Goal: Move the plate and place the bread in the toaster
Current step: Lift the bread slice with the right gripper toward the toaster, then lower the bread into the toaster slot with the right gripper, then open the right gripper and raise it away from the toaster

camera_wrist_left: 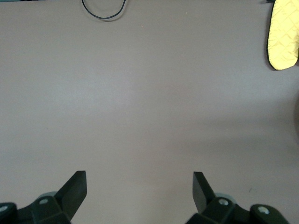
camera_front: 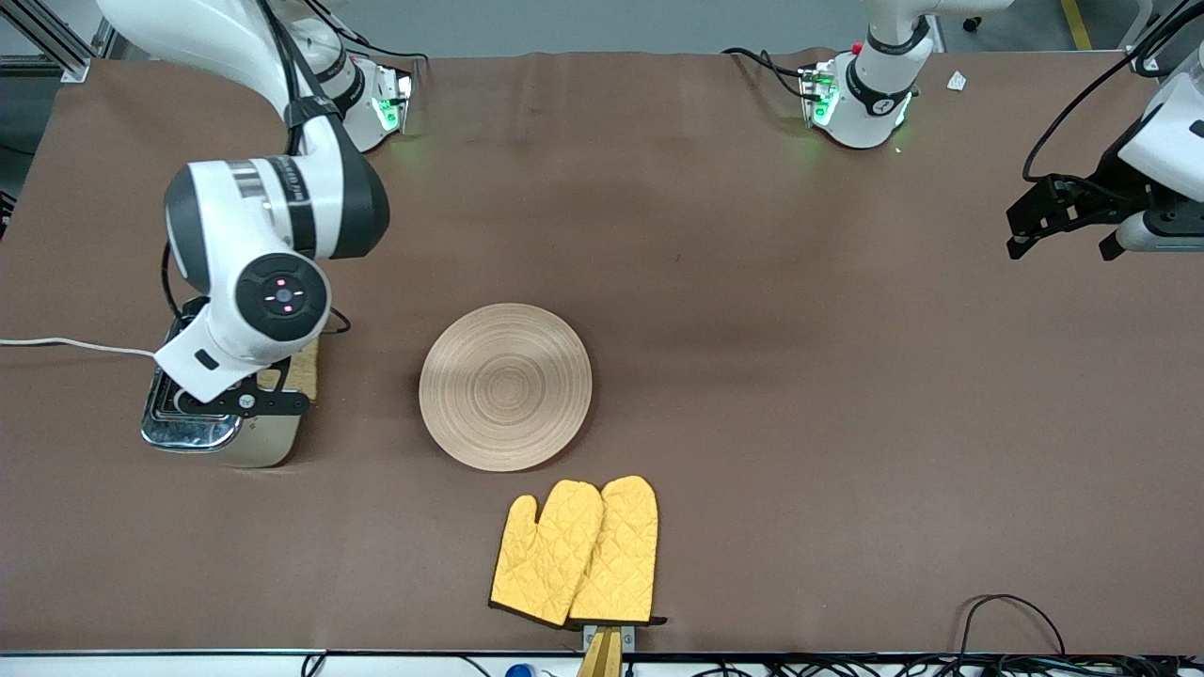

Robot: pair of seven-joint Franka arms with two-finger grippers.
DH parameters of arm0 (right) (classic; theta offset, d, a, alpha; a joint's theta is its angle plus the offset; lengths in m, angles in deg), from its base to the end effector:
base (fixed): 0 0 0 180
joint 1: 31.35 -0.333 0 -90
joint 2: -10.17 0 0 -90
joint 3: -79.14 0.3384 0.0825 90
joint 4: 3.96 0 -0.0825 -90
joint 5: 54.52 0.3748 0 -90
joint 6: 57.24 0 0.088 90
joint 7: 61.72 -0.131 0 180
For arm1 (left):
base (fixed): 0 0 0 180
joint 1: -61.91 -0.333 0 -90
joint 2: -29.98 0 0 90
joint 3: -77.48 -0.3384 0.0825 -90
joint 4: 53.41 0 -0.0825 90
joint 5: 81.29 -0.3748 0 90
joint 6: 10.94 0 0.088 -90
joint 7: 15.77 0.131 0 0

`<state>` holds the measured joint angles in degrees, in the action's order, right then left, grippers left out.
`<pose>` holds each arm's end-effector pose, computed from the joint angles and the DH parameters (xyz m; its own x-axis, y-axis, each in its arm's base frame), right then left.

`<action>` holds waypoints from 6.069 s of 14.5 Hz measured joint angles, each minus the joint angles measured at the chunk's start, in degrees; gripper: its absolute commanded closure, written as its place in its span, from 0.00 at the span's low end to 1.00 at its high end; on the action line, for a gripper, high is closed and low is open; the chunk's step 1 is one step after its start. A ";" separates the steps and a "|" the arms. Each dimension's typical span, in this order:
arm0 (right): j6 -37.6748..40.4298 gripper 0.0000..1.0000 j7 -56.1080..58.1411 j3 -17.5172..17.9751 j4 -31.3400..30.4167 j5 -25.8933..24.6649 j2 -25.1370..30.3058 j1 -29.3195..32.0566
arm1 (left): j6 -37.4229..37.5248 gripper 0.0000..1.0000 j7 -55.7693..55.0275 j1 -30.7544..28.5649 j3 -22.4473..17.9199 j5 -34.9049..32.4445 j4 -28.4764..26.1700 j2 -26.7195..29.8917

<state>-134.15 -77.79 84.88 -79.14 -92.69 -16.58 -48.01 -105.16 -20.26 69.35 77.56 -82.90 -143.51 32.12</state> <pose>0.6308 0.1471 0.4733 0.9780 0.0214 -0.2073 0.1544 -0.7425 0.6518 0.5390 -0.0676 0.6495 0.9924 -0.0541 0.1109 -0.0523 -0.9984 -0.0195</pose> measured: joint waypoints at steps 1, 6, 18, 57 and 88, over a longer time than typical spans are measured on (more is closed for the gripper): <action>0.82 1.00 1.24 -0.01 0.04 -2.09 0.00 -0.15 | 0.00 0.00 0.00 0.00 0.00 0.00 0.00 0.00; 3.32 1.00 5.52 -1.47 0.12 -8.27 0.00 0.88 | 0.00 0.00 0.00 0.06 0.01 0.00 0.01 0.00; 3.66 1.00 -11.76 -2.83 -0.50 -10.44 -4.22 2.29 | 0.00 0.00 0.00 0.07 0.03 0.00 0.01 0.00; -0.63 0.00 -15.01 -2.23 -3.79 -1.56 -6.01 4.42 | 0.00 0.00 0.00 0.16 0.20 0.00 0.02 0.00; -10.65 0.00 21.94 0.51 -12.66 36.26 23.43 26.24 | 0.00 0.00 -2.04 0.16 0.71 1.01 0.05 -0.02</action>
<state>-144.80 -55.86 85.39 -91.80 -56.43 6.85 -21.77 -105.16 -22.30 69.51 78.27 -81.89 -143.46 32.10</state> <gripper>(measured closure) 0.000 0.000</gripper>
